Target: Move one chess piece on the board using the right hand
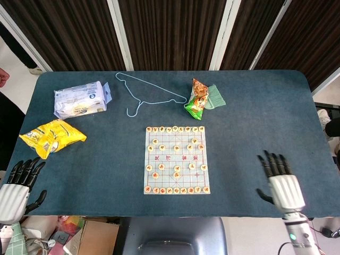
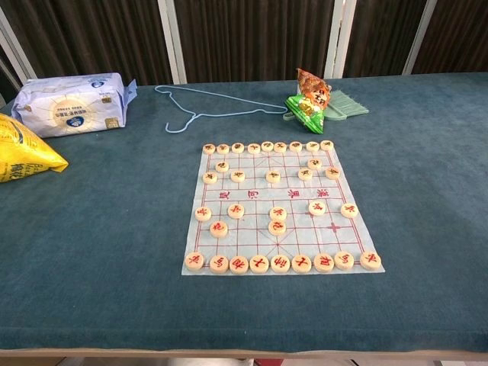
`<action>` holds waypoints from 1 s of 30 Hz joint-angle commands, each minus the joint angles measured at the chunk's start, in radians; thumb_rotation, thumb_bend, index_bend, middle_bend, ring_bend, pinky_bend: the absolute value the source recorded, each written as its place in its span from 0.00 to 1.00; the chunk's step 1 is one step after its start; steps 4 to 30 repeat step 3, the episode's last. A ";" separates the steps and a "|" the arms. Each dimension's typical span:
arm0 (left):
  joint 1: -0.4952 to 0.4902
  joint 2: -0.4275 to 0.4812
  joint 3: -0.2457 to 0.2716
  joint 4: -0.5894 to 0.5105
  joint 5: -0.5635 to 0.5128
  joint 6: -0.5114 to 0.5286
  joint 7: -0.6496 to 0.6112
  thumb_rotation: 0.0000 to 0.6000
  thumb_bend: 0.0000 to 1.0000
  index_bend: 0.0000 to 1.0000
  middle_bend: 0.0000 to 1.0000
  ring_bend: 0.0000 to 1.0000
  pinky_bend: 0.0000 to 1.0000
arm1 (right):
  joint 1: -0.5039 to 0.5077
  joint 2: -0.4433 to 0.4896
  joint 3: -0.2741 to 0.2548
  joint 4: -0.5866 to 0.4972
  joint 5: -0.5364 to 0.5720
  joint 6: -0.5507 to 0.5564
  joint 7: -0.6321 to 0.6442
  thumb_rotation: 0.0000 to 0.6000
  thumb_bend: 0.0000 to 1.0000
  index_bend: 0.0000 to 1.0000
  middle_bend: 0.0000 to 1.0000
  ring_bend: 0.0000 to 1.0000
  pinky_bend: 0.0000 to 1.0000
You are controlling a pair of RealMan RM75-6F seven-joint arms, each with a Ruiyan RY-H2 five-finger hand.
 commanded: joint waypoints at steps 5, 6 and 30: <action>0.002 -0.014 0.002 -0.010 0.003 -0.003 0.039 1.00 0.37 0.00 0.00 0.00 0.02 | -0.059 0.075 -0.013 0.004 -0.014 0.019 0.123 1.00 0.30 0.00 0.00 0.00 0.00; 0.002 -0.014 0.002 -0.010 0.003 -0.003 0.039 1.00 0.37 0.00 0.00 0.00 0.02 | -0.059 0.075 -0.013 0.004 -0.014 0.019 0.123 1.00 0.30 0.00 0.00 0.00 0.00; 0.002 -0.014 0.002 -0.010 0.003 -0.003 0.039 1.00 0.37 0.00 0.00 0.00 0.02 | -0.059 0.075 -0.013 0.004 -0.014 0.019 0.123 1.00 0.30 0.00 0.00 0.00 0.00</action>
